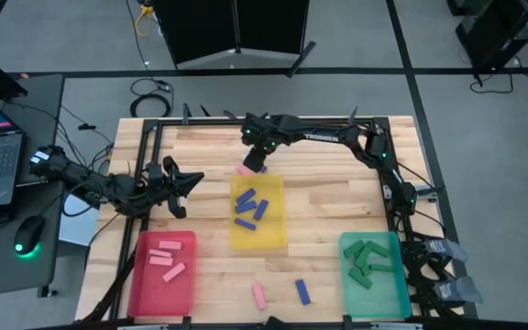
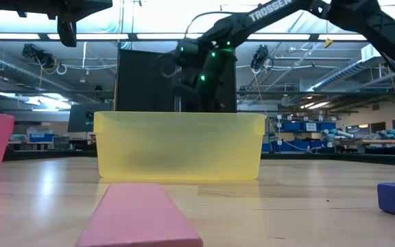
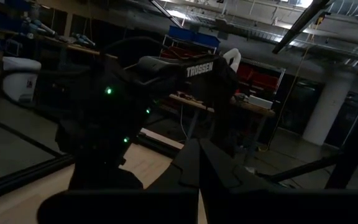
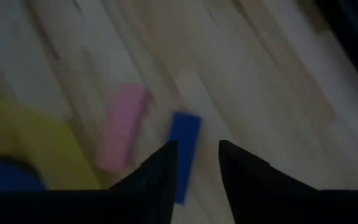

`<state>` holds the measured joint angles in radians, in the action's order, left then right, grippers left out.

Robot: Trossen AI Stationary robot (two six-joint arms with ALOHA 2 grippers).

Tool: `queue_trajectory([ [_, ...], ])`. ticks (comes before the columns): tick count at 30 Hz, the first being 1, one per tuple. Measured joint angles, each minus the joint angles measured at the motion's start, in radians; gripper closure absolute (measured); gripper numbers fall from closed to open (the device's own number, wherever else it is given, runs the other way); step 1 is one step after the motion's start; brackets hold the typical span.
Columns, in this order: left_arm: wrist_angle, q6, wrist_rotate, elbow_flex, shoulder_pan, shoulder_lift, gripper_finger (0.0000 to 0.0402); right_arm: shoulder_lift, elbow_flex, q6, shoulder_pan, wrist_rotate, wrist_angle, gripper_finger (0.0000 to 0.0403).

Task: Sort blocks
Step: Put the top blue block into the yellow bin

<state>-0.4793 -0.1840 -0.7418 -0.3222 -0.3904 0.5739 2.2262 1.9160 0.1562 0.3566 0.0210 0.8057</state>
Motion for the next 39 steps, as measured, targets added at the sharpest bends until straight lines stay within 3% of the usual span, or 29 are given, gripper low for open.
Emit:
queue_trajectory([
  [11, 0.0, 0.0, -0.005, 0.0, 0.0, 0.0, 0.0396, 0.042, -0.001, -0.016, -0.011, -0.022, 0.039, 0.0149],
  [18, 0.003, -0.003, -0.006, -0.001, 0.0, 0.001, 0.0396, 0.101, -0.003, 0.003, -0.024, 0.006, 0.082, 0.0113],
  [30, -0.005, -0.003, -0.006, -0.001, 0.0, 0.001, 0.0396, 0.102, -0.001, 0.024, -0.03, 0.044, 0.116, 0.0126],
  [35, -0.005, -0.003, -0.006, -0.001, 0.0, 0.001, 0.0396, 0.112, 0.003, 0.007, -0.04, 0.108, 0.126, 0.0166],
  [39, -0.009, -0.003, -0.006, -0.001, 0.0, 0.001, 0.0396, 0.14, 0.003, 0.009, -0.039, 0.047, 0.126, 0.0213],
])
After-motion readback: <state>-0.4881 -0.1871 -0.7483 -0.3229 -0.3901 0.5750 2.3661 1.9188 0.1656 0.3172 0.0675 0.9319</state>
